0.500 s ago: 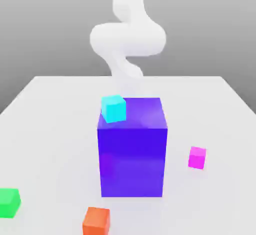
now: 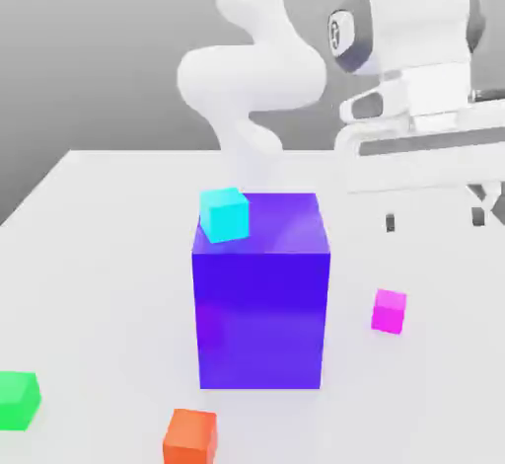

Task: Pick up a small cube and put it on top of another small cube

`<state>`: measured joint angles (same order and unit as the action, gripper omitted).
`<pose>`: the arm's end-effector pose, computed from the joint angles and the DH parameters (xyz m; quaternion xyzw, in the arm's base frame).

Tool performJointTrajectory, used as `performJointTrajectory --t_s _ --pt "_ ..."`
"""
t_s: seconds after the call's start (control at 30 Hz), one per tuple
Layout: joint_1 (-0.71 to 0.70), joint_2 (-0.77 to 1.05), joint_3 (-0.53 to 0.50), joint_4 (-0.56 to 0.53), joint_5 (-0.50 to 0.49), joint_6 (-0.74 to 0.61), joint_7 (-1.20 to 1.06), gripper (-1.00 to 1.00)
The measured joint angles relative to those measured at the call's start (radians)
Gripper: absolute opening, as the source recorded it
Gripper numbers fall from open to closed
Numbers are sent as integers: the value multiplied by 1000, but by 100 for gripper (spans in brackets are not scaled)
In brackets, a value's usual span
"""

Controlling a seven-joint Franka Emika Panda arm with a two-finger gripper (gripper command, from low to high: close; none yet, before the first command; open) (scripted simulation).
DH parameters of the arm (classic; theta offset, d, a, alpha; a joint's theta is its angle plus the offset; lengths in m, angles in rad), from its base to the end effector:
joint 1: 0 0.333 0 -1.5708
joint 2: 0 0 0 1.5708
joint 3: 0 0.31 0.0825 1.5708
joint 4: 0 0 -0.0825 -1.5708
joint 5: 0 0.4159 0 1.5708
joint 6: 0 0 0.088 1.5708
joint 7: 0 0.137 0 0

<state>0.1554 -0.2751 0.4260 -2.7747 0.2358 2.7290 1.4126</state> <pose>0.3666 0.2149 0.2474 -0.8628 0.4939 -0.0571 0.0913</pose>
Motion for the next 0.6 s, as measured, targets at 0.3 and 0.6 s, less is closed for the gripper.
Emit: performJointTrajectory --t_s 0.3,0.6 --pt "142 313 -20 -161 -335 244 521 0" --pt "477 522 -413 -116 -586 410 713 -100"
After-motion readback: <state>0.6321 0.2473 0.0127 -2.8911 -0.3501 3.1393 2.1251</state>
